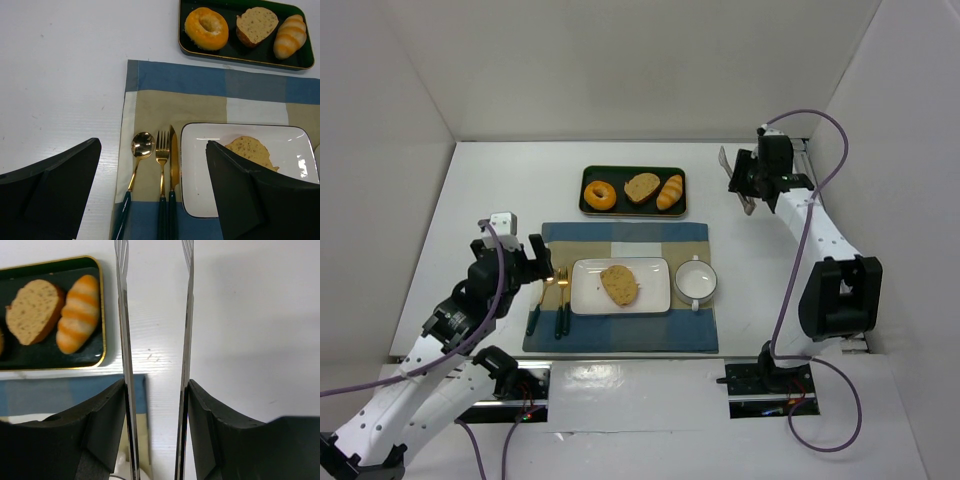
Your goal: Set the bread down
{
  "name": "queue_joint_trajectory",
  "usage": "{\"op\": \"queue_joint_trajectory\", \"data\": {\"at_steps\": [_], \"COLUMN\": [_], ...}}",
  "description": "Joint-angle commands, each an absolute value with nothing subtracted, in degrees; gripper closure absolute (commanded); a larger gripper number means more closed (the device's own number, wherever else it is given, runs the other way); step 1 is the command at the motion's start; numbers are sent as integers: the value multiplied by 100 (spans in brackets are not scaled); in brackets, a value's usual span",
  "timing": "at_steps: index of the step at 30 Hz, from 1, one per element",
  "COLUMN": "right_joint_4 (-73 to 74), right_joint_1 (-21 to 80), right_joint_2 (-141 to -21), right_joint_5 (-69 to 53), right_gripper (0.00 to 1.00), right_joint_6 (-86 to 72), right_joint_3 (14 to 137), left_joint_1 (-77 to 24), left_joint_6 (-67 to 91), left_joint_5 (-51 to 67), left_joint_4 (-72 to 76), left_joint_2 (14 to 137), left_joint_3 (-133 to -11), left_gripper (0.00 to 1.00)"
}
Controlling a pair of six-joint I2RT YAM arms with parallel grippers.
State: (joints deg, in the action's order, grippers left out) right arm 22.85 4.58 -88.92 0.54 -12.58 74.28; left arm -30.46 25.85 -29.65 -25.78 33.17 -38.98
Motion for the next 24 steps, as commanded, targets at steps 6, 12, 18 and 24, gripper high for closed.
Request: {"op": "queue_joint_trajectory", "data": {"at_steps": [6, 12, 18, 24], "right_joint_4": [1793, 1951, 2013, 2258], "right_joint_1": [167, 114, 114, 114], "right_joint_2": [-9131, -9430, -9632, -10063], "right_joint_5": [369, 369, 483, 483], "right_gripper": [44, 44, 44, 44], "right_joint_6": [-1310, -1310, -1371, -1424], "right_joint_3": [7006, 6838, 6715, 6935], "left_joint_1": [-3015, -3015, -3015, -3015], "left_joint_6": [2584, 2584, 2584, 2584], "left_joint_5": [-2927, -2927, -2927, -2979], "left_joint_4": [-2408, -2408, -2408, -2408], "left_joint_2": [3418, 3419, 3419, 3472], "left_joint_3": [-3841, -3841, -3841, -3894], "left_gripper": [0, 0, 0, 0]}}
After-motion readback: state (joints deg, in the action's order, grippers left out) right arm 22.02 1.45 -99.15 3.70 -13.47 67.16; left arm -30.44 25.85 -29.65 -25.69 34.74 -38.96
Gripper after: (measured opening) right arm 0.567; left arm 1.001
